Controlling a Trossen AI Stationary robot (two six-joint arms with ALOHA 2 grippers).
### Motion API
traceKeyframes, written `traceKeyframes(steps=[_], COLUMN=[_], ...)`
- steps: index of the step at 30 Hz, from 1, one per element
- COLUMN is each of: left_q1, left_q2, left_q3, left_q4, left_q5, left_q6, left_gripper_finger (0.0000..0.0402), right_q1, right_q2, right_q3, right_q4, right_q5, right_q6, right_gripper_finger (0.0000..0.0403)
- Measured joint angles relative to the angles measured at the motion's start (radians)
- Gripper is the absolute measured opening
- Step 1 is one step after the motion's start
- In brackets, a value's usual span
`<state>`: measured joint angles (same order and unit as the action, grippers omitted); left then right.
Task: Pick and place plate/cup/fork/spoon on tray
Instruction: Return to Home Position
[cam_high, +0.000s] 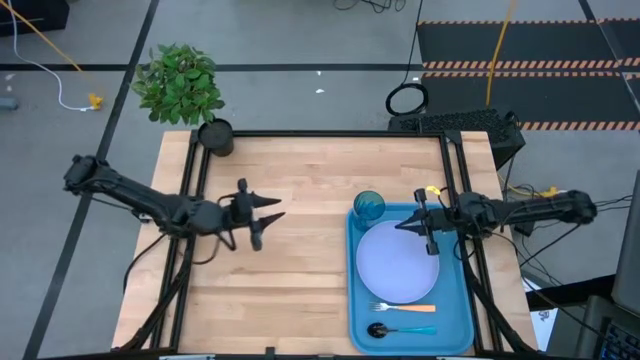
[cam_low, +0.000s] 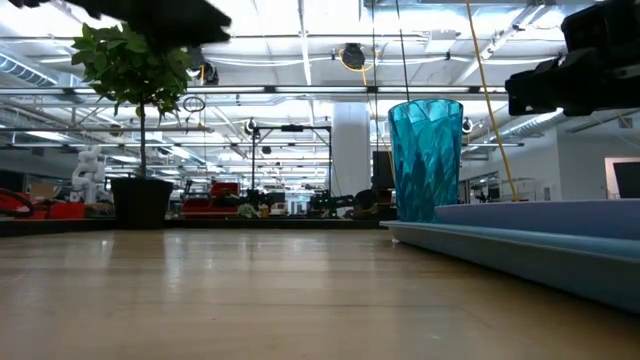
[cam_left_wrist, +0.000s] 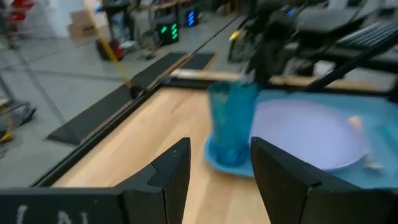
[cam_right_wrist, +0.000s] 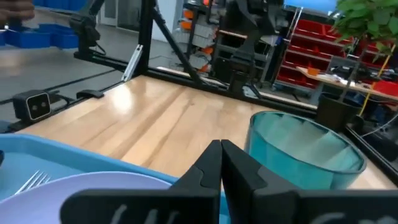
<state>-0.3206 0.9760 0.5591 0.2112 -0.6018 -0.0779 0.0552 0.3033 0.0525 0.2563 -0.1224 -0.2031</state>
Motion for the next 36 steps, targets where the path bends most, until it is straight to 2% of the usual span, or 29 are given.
traceKeyframes(steps=[5, 11, 17, 25, 33, 36], left_q1=[-0.059, -0.087, -0.1, -0.107, -0.107, -0.105], left_q2=[-0.07, -0.077, -0.077, -0.077, -0.077, -0.077], left_q3=[0.0, 0.0, 0.0, 0.0, 0.0, -0.007], left_q4=[-0.002, 0.001, -0.008, -0.015, -0.018, -0.042], left_q5=[0.001, 0.002, 0.002, -0.005, -0.006, -0.009], left_q6=[0.027, 0.017, 0.004, 0.004, 0.018, 0.048], left_gripper_finger=[0.017, 0.017, 0.017, 0.017, 0.017, 0.017], right_q1=[-0.05, -0.098, -0.139, -0.148, -0.147, -0.147], right_q2=[-0.031, -0.074, -0.115, -0.166, -0.299, -0.3], right_q3=[0.0, 0.0, 0.0, 0.0, 0.0, 0.0], right_q4=[-0.037, -0.079, -0.109, -0.149, -0.209, -0.224], right_q5=[-0.015, -0.037, 0.042, 0.043, 0.025, 0.017], right_q6=[0.006, 0.003, 0.009, 0.024, 0.028, 0.031], right_gripper_finger=[0.0, 0.0, 0.0, 0.0, 0.0, 0.0])
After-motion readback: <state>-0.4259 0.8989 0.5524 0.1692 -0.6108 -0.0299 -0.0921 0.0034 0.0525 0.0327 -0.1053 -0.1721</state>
